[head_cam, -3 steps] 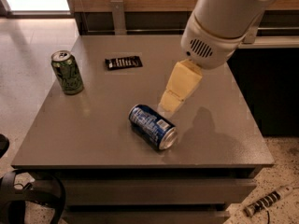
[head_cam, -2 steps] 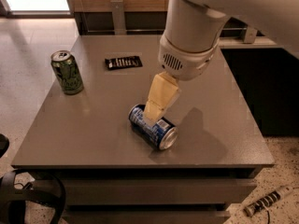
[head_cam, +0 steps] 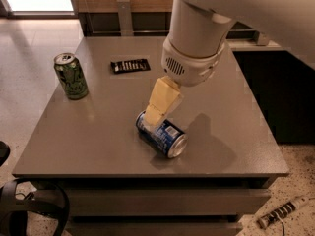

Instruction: Place pepsi can upright

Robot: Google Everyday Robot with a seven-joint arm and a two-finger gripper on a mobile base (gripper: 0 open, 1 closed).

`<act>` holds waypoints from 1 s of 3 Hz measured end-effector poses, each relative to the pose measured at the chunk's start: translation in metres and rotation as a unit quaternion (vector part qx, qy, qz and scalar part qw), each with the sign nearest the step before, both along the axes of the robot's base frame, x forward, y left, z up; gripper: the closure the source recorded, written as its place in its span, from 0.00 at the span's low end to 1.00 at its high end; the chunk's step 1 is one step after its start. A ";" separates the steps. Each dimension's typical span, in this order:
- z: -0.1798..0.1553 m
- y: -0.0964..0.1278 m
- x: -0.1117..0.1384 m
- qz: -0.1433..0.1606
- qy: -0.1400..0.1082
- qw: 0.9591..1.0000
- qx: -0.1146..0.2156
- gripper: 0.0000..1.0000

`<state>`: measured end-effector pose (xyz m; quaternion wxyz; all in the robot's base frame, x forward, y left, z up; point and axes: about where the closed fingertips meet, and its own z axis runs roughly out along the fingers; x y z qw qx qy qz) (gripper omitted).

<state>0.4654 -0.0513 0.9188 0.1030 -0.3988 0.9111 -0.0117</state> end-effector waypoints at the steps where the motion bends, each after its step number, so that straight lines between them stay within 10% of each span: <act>1: -0.020 0.016 0.001 0.000 0.019 1.000 0.011 0.00; 3: -0.051 0.035 -0.006 -0.020 0.050 0.998 -0.015 0.00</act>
Offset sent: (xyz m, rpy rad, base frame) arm -0.0055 0.0468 -0.0624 -0.0287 0.1410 -0.0318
